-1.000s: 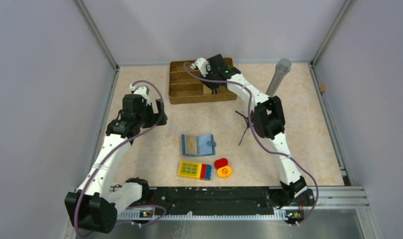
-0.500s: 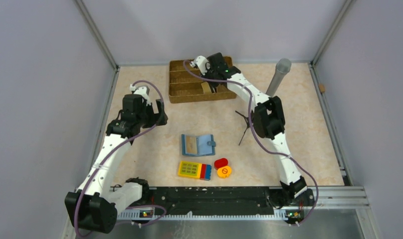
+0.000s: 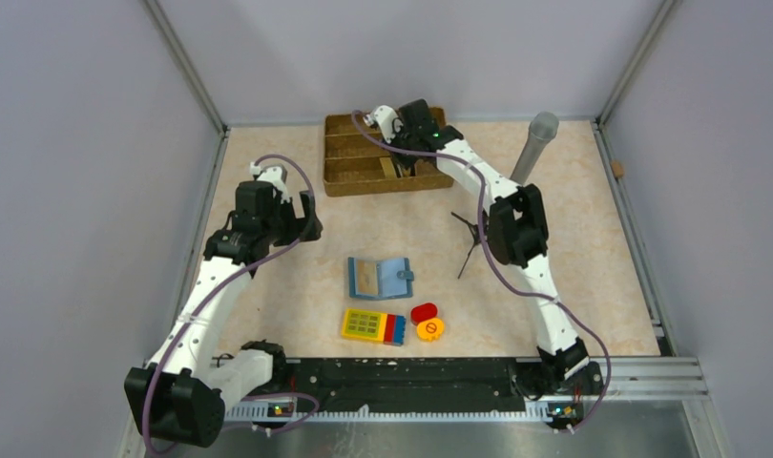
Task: Put the credit cards into the card holder
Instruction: Pick up the credit card from the storage box.
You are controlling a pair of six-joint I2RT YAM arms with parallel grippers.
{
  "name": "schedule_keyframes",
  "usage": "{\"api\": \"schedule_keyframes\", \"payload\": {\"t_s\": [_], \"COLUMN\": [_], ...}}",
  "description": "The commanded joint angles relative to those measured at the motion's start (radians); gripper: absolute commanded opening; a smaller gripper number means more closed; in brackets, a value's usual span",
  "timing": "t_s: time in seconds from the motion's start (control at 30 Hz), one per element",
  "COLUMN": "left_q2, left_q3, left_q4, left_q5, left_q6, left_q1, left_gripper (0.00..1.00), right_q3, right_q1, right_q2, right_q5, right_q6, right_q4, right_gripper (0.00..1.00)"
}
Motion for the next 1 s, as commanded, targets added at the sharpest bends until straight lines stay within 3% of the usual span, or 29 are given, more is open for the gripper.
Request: {"api": "schedule_keyframes", "payload": {"t_s": [0.0, 0.6, 0.77, 0.97], "left_q2": [-0.014, -0.075, -0.112, -0.163], "left_q3": [-0.009, -0.011, -0.015, -0.113], "left_q4": [0.037, 0.083, 0.146, 0.374], "left_q5": [0.022, 0.192, 0.394, 0.706], "left_q6": [0.008, 0.043, 0.037, -0.084], "left_q1": [0.002, 0.002, 0.002, 0.002], "left_gripper": [0.99, 0.99, 0.99, 0.99], "right_q3": [-0.017, -0.216, -0.341, -0.654], "right_q1": [-0.011, -0.027, -0.022, 0.006], "right_q2": [-0.128, -0.383, -0.507, -0.742], "right_q5": [-0.072, -0.261, -0.368, -0.470], "right_q6": [0.038, 0.198, 0.308, 0.497], "right_q4": [0.064, 0.207, 0.219, 0.327], "right_gripper": [0.00, 0.00, 0.00, 0.00]}}
